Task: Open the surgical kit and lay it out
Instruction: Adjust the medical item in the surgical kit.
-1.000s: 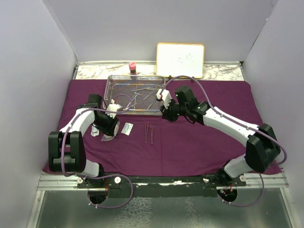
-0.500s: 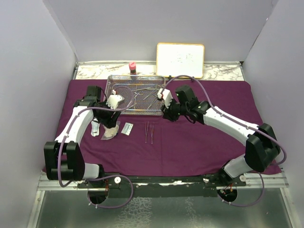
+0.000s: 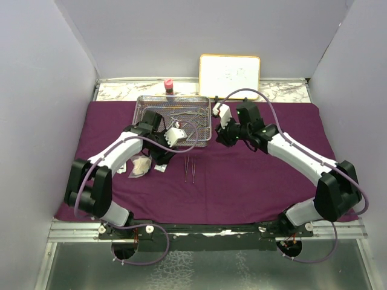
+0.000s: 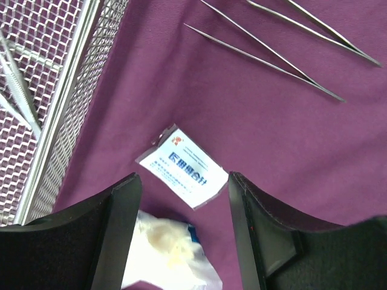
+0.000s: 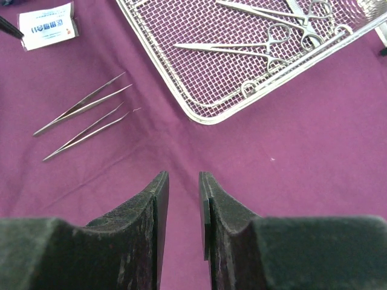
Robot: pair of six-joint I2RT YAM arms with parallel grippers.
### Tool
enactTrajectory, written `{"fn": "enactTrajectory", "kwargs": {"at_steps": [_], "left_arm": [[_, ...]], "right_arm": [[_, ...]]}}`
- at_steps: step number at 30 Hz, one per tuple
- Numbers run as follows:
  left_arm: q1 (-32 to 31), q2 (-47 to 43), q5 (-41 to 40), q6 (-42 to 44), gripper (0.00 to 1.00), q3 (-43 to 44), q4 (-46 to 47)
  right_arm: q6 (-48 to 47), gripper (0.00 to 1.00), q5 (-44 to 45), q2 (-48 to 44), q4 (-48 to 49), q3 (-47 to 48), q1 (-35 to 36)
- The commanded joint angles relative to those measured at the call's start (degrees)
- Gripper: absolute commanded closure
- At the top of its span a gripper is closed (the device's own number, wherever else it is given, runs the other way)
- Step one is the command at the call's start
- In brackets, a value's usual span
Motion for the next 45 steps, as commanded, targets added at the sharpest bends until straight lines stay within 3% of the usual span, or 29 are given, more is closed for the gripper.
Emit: {"fn": "enactTrajectory", "kwargs": {"at_steps": [1,17,29,45], "left_arm": [[-0.99,4.71,-2.57,0.94,0.37,0.9,4.56],[-1.12,9.84,-1.27,-0.3,0.39,0.82,8.38],[-1.08,9.5,-2.16,-0.27,0.52,-1.25,7.13],[-1.08,6.62,-4.8,-3.22,0.6,-3.68,5.23]], "right_arm": [[0.89,0.72,-2.95,-1.99,0.58,0.65,-1.04],[0.98,0.73,-4.55,0.01,0.17,0.87,-1.18],[0.89,0.73,-4.81,0.96,-0.22,1.17,-1.27],[0.89,0.72,-5.03,1.14,-0.48,1.25,-1.25]]}}
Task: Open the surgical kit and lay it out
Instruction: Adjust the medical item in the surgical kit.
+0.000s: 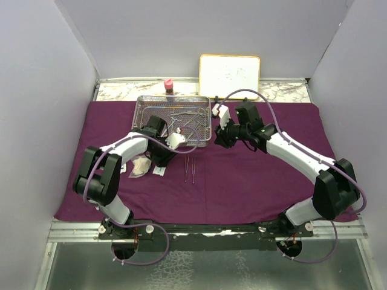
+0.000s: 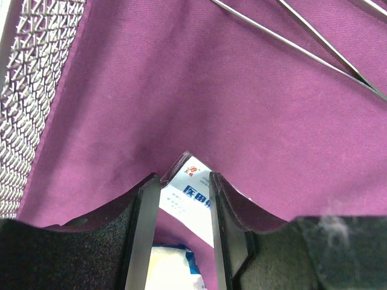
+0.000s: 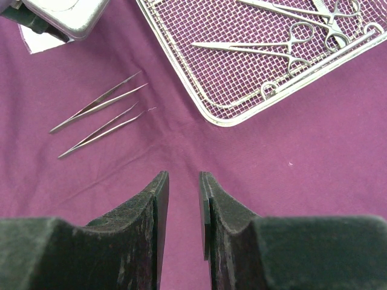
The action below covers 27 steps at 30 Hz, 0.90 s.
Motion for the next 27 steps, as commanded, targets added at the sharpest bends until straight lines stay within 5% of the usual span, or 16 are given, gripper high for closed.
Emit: {"fn": "enactTrajectory", "kwargs": {"at_steps": [1,17,27], "left_arm": [[-0.16,-2.76,-1.61,-1.65,0.6,-0.86,-1.21],[1.59,-10.0,2.06,-5.14,0.47,0.36,-1.71],[21.95,-17.86,4.1,-8.7,0.46,-0.4,-1.9]], "right_arm": [[0.03,0.73,-1.44,0.38,-0.4,1.26,-0.27],[-0.09,0.72,-0.69,-0.12,-0.47,1.35,-0.33],[-0.21,0.72,-0.57,0.28,-0.7,1.61,-0.28]]}}
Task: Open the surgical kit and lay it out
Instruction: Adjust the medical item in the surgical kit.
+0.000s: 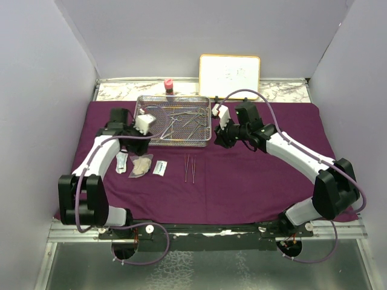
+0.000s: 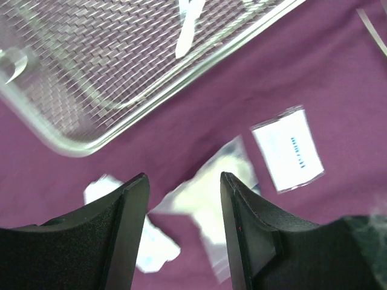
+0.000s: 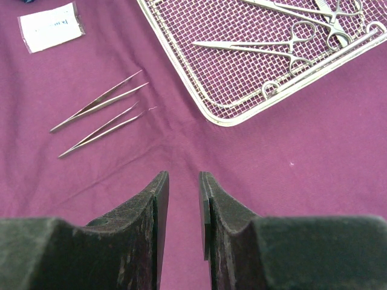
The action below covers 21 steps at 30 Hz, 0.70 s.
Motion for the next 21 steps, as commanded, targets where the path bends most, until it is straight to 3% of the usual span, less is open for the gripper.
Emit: {"fn": "enactTrajectory", "kwargs": {"at_steps": [1,8,21], "left_arm": [[8.58,-5.5,1.43,-2.25,0.46,-0.55,-0.67],[18.69,-1.71,-4.33,-2.75,0.46,-1.24,-0.36],[19.49,11.07,-6.08,-3.82,0.45,1.46,4.24]], "right_arm": [[-0.18,0.72,-0.46,0.09,-0.64,1.61,-0.28],[-0.07,0.73,-1.53,-0.33,-0.85,1.7,-0.28],[0.11,0.72,-1.85,-0.56,-0.64,1.17,-0.28]]}}
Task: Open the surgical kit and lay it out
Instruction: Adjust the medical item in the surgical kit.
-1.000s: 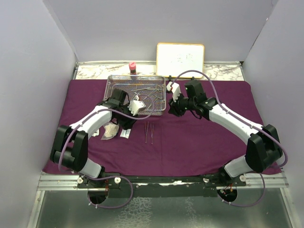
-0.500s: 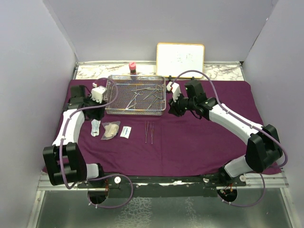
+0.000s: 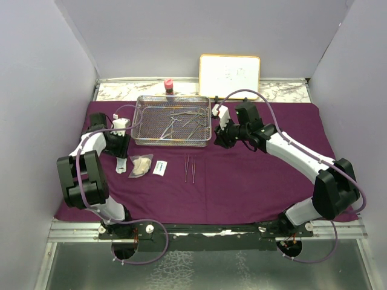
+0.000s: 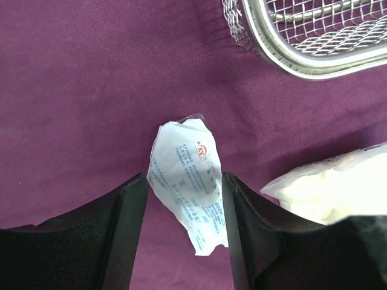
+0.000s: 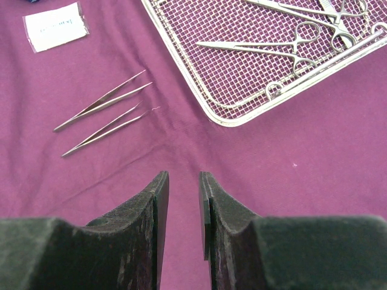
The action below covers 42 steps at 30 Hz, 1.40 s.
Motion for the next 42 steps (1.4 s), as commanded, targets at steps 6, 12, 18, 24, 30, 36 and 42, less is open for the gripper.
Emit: {"fn": "enactTrajectory", "kwargs": {"at_steps": [6,12,18,24,30,36,42], "left_arm": [[0.14,2.38,-0.28,-0.53,0.51,0.15,0.63],[0.14,0.29,-0.21,-1.32,0.54,-1.9,-1.39],[0.14,-1.04,-1.08,-1.31,0.56,-3.91,-2.11],[0.07,-1.88,-1.51,-0.74,0.55,-3.73,-2.01],[-0.51,-2.15,-2.1,0.18,0.53,-2.03,-2.52],[-2.27,-5.55,-1.54,0.17,0.45,-0.25,-3.73],[-4.15,-9.91,-0.84,-2.21,0.37,2.48,-4.05]], "right_arm": [[0.08,0.73,-1.2,0.0,-0.58,1.25,-0.28],[0.0,0.73,-1.29,0.22,-0.64,1.41,-0.33],[0.0,0.72,-1.47,0.15,-0.7,1.44,-0.33],[0.0,0.72,-1.77,0.15,-0.75,1.39,-0.29],[0.08,0.72,-1.87,0.02,-0.81,1.35,-0.28],[0.41,0.72,-1.73,-0.22,-0.65,1.43,-0.29],[1.14,0.72,0.16,-1.53,0.2,1.11,-0.28]]}}
